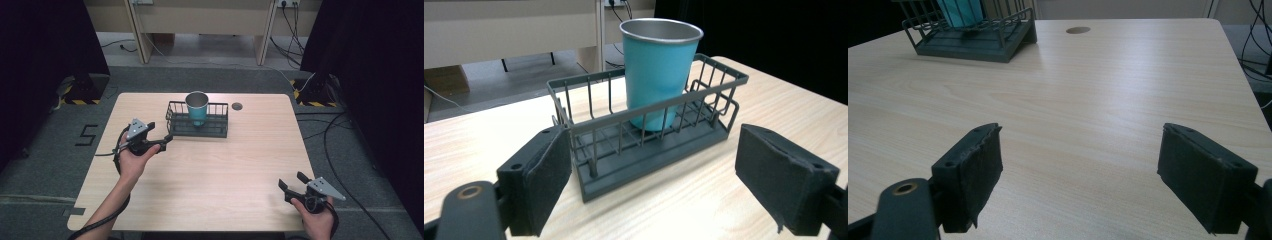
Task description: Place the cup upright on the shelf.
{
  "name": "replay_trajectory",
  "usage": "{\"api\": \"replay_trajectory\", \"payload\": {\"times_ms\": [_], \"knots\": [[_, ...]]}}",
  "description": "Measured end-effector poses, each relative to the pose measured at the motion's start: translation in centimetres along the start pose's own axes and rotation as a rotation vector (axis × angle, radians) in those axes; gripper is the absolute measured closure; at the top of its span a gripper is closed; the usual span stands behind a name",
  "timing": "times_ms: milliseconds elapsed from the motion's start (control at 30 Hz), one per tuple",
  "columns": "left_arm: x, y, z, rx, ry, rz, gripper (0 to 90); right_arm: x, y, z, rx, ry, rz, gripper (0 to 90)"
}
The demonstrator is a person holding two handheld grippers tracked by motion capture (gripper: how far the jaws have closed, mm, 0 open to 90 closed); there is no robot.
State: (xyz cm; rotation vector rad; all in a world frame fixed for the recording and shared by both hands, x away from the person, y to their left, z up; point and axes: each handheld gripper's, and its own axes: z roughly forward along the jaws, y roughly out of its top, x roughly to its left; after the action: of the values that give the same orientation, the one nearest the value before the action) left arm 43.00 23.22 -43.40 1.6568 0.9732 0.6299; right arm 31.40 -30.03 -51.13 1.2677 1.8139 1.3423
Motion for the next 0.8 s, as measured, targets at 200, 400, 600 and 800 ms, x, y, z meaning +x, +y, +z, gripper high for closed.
{"api": "replay_trajectory", "payload": {"times_ms": [200, 400, 600, 800], "knots": [[0.0, -0.8, -1.2, 0.001, 0.001, 0.003, 14.5, 0.0, 0.0, 0.0, 0.001, 0.000, -0.002, 18.6], [0.3, -1.7, -2.2, 0.005, 0.013, -0.004, 14.5, 0.0, 0.0, 0.0, 0.001, 0.000, -0.001, 18.6], [0.4, -2.7, -3.0, 0.004, 0.011, -0.009, 14.4, 0.0, 0.0, 0.0, -0.001, -0.001, 0.000, 18.6], [0.6, -4.2, -4.3, -0.005, 0.020, -0.020, 14.4, 0.0, 0.0, 0.0, -0.001, -0.002, -0.001, 18.6]]}}
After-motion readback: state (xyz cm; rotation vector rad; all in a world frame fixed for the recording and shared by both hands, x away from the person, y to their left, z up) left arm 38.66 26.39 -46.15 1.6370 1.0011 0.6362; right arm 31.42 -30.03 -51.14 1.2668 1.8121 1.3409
